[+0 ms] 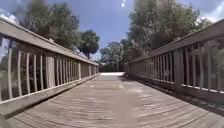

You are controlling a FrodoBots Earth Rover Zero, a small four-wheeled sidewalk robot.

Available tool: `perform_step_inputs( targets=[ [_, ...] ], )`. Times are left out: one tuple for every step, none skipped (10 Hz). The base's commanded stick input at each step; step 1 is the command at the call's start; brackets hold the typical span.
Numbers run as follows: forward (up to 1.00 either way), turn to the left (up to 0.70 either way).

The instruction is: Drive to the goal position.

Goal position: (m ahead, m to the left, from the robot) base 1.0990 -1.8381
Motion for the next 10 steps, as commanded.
perform_step_inputs(
  targets=[
    [0.00,-0.50],
    [0.00,-0.50],
    [0.00,-0.50],
    [0.00,-0.50],
    [0.00,-0.50],
    [0.00,-0.50],
    [0.00,-0.50],
    [0.00,-0.50],
    [0.00,-0.50],
    [0.00,-0.50]
  ],
)
